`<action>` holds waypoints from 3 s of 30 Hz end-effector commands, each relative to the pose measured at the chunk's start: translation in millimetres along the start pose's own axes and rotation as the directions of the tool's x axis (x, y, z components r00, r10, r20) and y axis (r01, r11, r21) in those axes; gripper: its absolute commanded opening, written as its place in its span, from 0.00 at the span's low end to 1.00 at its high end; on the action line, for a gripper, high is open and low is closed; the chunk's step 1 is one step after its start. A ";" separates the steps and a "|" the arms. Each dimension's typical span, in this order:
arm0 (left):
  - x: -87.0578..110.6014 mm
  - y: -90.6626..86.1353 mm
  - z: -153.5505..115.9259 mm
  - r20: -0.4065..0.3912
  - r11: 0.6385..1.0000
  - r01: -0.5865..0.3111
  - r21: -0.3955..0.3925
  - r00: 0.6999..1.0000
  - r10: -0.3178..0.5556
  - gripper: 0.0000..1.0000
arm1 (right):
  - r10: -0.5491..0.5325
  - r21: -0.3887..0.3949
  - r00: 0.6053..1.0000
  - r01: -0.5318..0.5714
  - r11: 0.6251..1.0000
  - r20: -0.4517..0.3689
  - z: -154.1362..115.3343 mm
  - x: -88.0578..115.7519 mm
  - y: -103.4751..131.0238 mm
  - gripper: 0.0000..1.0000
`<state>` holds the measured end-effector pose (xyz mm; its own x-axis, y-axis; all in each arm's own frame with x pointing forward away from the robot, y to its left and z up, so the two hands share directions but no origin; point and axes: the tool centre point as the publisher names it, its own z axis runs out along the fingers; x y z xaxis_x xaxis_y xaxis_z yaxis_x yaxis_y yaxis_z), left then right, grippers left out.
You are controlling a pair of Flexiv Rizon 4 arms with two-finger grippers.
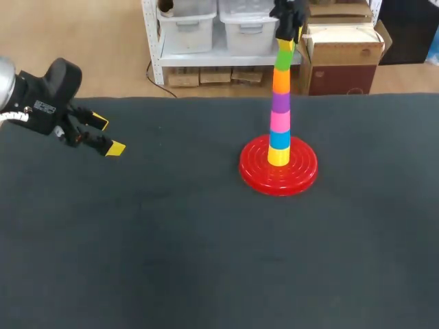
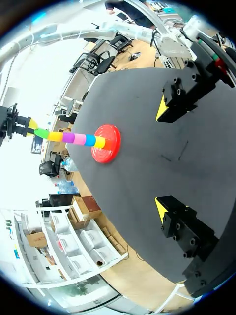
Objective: Pick up and stack the cylinders on the red base in this order: pink,purple,orange,green
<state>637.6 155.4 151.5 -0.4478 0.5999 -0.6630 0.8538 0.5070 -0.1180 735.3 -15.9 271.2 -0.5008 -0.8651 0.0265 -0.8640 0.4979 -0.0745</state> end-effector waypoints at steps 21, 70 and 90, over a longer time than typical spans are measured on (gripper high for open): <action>-0.9 1.5 0.9 -0.006 1.000 0.000 0.002 1.000 0.000 1.00 | -0.062 0.004 0.981 0.063 0.998 -0.185 -18.9 9.5 26.8 0.00; -0.9 1.5 0.9 -0.006 1.000 0.000 0.002 1.000 0.000 1.00 | -0.021 -0.048 0.990 0.015 0.999 -0.137 3.9 9.1 3.4 0.00; -0.9 1.5 0.9 -0.006 1.000 0.000 0.002 1.000 0.000 1.00 | -0.024 -0.092 0.996 0.016 0.996 -0.087 34.8 6.0 8.3 0.00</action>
<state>637.6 155.4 151.5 -0.4478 0.5999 -0.6630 0.8538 0.5070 -0.1180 731.2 -17.7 266.1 -0.4878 -0.8636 0.1274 -0.8689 0.4944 0.0243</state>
